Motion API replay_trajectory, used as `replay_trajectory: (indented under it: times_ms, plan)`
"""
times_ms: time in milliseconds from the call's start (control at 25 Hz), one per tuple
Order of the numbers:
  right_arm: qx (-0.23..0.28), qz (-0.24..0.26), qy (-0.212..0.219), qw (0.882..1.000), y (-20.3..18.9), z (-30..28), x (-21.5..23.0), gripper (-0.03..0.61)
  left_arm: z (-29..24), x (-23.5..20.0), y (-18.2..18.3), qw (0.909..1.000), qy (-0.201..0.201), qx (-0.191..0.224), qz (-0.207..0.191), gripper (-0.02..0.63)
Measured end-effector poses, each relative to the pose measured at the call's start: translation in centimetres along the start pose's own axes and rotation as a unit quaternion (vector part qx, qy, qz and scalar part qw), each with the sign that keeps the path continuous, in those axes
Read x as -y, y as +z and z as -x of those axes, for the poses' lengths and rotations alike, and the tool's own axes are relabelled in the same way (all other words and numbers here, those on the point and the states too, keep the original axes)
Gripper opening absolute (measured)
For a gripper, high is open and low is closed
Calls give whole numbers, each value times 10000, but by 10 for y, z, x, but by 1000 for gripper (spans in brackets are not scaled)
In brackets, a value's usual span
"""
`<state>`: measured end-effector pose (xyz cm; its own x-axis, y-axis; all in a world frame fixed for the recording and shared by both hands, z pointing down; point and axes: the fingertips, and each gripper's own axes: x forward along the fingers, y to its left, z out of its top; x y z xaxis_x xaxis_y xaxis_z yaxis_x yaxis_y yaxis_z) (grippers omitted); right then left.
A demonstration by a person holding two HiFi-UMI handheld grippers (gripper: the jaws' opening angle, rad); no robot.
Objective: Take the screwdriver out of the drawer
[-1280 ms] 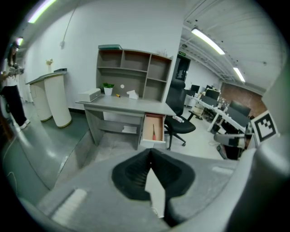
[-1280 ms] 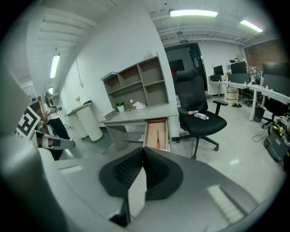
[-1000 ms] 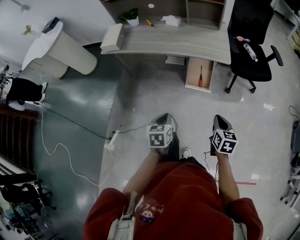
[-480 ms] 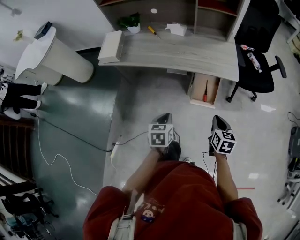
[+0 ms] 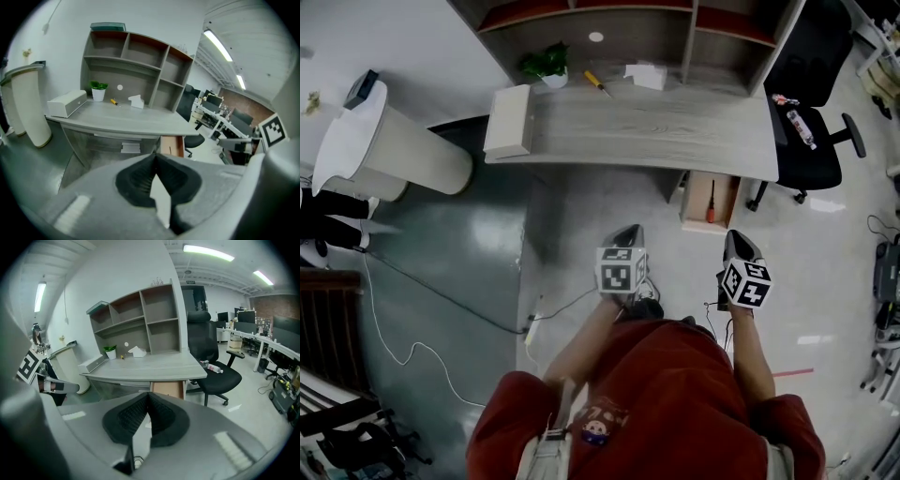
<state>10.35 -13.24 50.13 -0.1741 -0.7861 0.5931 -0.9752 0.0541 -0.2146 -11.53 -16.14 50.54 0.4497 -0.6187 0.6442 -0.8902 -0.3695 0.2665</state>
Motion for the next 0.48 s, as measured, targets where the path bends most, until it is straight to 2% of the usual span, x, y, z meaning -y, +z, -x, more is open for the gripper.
replay_trajectory:
  times_ms: [480]
  plan:
    - [27,-220,-282,9994,6,-35,3,1,-41,-16,20,9989,-298,-175,-304,-2]
